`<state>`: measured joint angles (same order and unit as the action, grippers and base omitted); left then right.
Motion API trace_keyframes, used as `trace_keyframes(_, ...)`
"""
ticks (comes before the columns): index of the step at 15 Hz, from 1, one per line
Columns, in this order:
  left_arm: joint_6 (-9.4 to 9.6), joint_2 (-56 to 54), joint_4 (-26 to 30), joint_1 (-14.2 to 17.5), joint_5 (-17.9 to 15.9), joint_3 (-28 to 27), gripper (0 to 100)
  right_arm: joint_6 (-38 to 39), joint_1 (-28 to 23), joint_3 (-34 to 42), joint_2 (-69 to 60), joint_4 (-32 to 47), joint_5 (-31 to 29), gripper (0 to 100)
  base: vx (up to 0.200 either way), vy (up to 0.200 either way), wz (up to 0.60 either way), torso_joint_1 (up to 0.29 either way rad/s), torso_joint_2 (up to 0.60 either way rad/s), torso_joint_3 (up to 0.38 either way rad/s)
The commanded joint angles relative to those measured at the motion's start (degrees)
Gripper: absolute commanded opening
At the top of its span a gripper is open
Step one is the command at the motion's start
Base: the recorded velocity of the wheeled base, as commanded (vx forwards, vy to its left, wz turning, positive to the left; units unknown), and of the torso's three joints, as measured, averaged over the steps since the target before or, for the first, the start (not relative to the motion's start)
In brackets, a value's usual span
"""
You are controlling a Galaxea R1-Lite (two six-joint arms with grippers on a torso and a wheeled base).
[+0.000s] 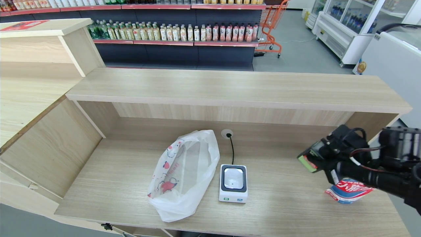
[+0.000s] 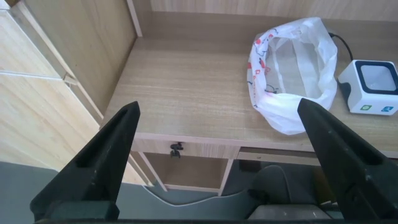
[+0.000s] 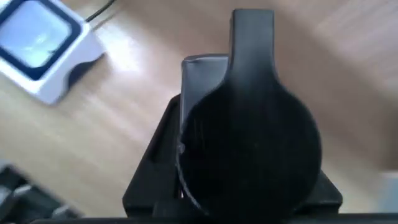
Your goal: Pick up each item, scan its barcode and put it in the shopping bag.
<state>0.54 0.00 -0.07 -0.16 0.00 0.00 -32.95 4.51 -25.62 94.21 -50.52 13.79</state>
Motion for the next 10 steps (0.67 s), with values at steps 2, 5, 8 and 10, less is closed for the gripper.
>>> trace_keyframes(2, -0.01, 0.1, 0.0, 0.0, 0.0, 0.0, 100, -15.4, -4.2, 3.5, -8.5, -8.5, 14.8, 0, 0.0, 0.0, 0.0, 0.0, 0.0, 0.0)
trace_keyframes(5, -0.01, 0.1, 0.0, 0.0, 0.0, 0.0, 100, -42.6, -8.3, 3.0, -8.6, -8.7, 37.8, 0, 0.0, 0.0, 0.0, 0.0, 0.0, 0.0)
trace_keyframes(8, -0.01, 0.1, 0.0, 0.0, 0.0, 0.0, 100, -79.9, 0.5, 3.2, -8.1, -0.8, 53.0, 0, 0.0, 0.0, 0.0, 0.0, 0.0, 0.0)
trace_keyframes(10, -0.01, 0.1, 0.0, 0.0, 0.0, 0.0, 100, -91.4, 7.2, 2.9, -7.9, 8.9, 52.0, 0, 0.0, 0.0, 0.0, 0.0, 0.0, 0.0)
